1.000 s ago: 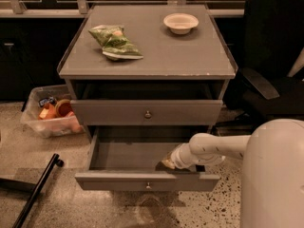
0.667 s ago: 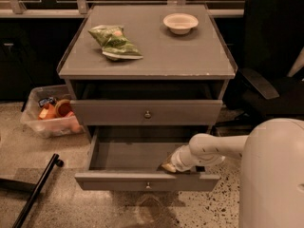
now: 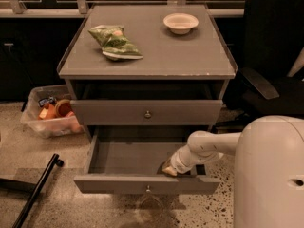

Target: Open middle drawer

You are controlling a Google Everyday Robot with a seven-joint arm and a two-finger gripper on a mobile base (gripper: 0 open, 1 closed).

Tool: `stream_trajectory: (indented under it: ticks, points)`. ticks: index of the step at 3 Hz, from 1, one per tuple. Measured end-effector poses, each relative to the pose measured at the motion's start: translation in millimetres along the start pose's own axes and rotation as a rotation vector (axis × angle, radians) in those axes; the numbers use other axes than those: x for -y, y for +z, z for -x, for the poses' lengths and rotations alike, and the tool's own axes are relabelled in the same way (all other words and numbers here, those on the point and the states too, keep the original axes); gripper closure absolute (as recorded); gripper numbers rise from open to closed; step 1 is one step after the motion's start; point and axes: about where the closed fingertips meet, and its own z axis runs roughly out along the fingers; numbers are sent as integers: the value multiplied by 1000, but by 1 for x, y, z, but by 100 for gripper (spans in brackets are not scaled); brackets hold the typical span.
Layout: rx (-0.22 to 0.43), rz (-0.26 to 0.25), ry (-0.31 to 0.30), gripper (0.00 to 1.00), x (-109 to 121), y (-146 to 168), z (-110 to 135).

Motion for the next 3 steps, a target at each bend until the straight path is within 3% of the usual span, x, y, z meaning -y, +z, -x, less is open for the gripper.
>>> stream_trajectory:
  ticks: [1, 2, 3]
  points:
    - [-14, 31, -13, 12, -5, -2, -2]
    - [-15, 36, -14, 0, -2, -2, -1]
    - [-15, 36, -14, 0, 2, -2, 0]
